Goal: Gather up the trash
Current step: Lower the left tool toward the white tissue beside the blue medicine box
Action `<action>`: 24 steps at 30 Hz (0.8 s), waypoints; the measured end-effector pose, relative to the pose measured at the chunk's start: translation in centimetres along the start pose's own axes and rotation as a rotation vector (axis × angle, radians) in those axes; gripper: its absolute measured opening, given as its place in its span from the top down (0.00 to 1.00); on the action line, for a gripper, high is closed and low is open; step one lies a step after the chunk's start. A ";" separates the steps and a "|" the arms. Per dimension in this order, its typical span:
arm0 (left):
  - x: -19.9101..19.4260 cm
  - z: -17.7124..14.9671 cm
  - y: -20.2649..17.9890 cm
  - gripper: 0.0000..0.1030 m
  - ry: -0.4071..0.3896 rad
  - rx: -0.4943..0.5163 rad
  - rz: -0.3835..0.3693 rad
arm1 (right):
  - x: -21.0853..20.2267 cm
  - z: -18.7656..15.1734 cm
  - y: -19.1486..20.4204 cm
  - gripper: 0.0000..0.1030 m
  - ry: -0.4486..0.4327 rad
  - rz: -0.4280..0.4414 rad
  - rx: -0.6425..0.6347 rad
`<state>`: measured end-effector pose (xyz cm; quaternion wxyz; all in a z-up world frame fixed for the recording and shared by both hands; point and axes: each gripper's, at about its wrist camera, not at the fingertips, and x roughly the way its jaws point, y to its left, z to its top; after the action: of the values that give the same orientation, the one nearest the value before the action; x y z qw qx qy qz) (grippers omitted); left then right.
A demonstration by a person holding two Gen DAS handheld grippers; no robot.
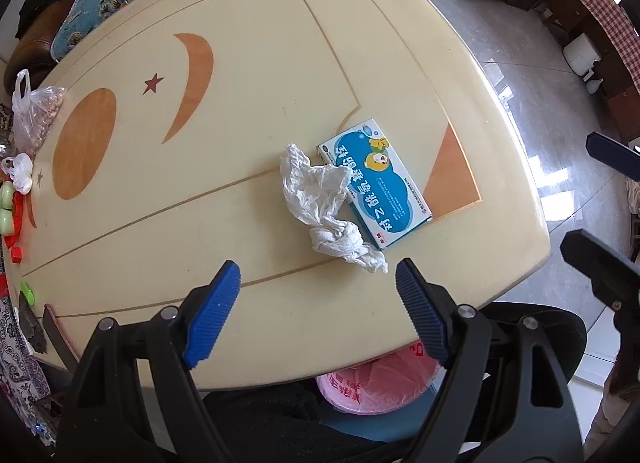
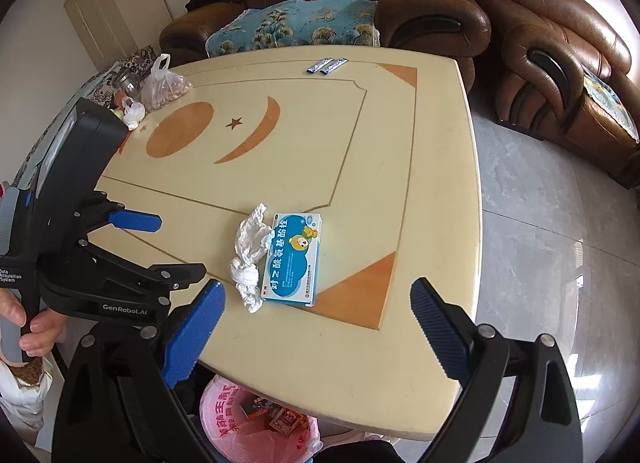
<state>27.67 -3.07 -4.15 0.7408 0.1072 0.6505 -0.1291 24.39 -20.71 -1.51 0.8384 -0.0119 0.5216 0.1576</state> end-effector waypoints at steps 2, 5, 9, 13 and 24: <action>1.1 0.5 0.2 0.24 0.017 -0.010 -0.004 | 1.4 -0.1 0.2 0.11 0.021 -0.005 -0.012; 3.2 1.2 0.7 0.24 0.052 -0.033 -0.018 | 3.7 -0.3 0.5 0.11 0.059 -0.004 -0.027; 5.4 2.0 1.0 0.24 0.086 -0.047 -0.022 | 6.9 -0.7 0.8 0.11 0.109 -0.011 -0.046; 7.2 2.8 1.2 0.24 0.108 -0.055 -0.017 | 9.8 -1.0 0.8 0.11 0.144 -0.010 -0.042; 10.9 4.5 2.6 0.24 0.155 -0.095 -0.059 | 15.3 -1.8 1.5 0.11 0.202 -0.004 -0.054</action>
<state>34.06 -2.69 -14.42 0.6883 0.0623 0.7142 -0.1111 28.61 -15.80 -15.57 0.7814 -0.0515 0.5988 0.1678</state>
